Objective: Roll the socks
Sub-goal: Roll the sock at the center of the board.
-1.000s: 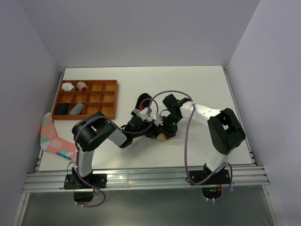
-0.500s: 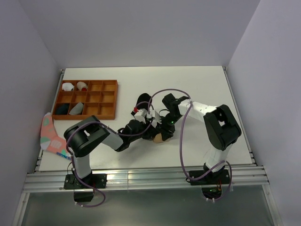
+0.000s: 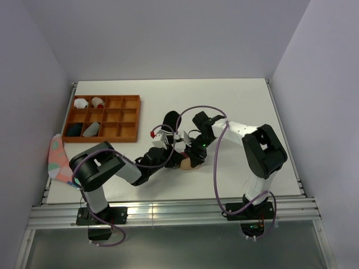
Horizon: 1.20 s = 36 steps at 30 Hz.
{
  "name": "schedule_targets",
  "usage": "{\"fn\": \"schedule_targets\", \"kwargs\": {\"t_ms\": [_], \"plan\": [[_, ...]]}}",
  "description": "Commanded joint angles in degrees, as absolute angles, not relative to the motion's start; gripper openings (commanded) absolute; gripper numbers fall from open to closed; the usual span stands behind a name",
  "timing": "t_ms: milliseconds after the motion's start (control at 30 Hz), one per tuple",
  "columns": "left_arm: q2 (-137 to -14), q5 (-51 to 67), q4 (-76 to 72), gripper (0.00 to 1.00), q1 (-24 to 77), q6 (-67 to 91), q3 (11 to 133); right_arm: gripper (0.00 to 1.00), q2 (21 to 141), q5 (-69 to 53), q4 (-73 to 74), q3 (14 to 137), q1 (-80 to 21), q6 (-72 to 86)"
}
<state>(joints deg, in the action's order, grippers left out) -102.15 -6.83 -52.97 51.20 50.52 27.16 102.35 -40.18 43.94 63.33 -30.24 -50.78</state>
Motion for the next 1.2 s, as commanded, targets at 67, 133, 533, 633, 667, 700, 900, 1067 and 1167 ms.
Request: {"fn": "schedule_targets", "kwargs": {"t_ms": [67,133,533,633,667,700,900,1067,1167], "plan": [[-100.55,-13.62,-53.34,0.43,50.71,48.69,23.73,0.17,104.68,-32.96,46.41,59.85,-29.79,-46.5],[-99.76,-14.94,-53.35,0.43,50.63,49.3,23.2,0.17,104.42,-32.44,45.79,59.15,-29.79,-46.41],[-96.41,-21.27,-46.93,0.38,52.91,51.68,23.12,0.17,103.62,-31.2,45.7,59.94,-29.88,-45.7],[-98.69,-18.2,-47.37,0.31,53.96,51.59,24.52,0.17,104.15,-31.38,46.58,61.08,-29.97,-45.35],[-100.18,-17.85,-47.29,0.3,54.23,51.85,25.04,0.17,104.5,-31.38,46.93,61.43,-30.06,-45.18],[-100.89,-17.41,-47.72,0.28,54.84,52.03,25.31,0.17,104.76,-31.46,48.06,62.39,-30.15,-45.26],[-106.34,-13.36,-49.57,0.17,55.28,52.56,27.59,0.17,107.66,-34.53,54.91,67.76,-30.23,-45.79],[-108.8,-11.6,-49.66,0.13,55.46,51.94,29.79,0.17,109.95,-36.73,57.65,70.66,-30.41,-45.0],[-109.86,-10.63,-49.49,0.12,55.46,51.59,30.58,0.17,112.57,-37.26,59.15,72.76,-30.32,-44.12]]}}
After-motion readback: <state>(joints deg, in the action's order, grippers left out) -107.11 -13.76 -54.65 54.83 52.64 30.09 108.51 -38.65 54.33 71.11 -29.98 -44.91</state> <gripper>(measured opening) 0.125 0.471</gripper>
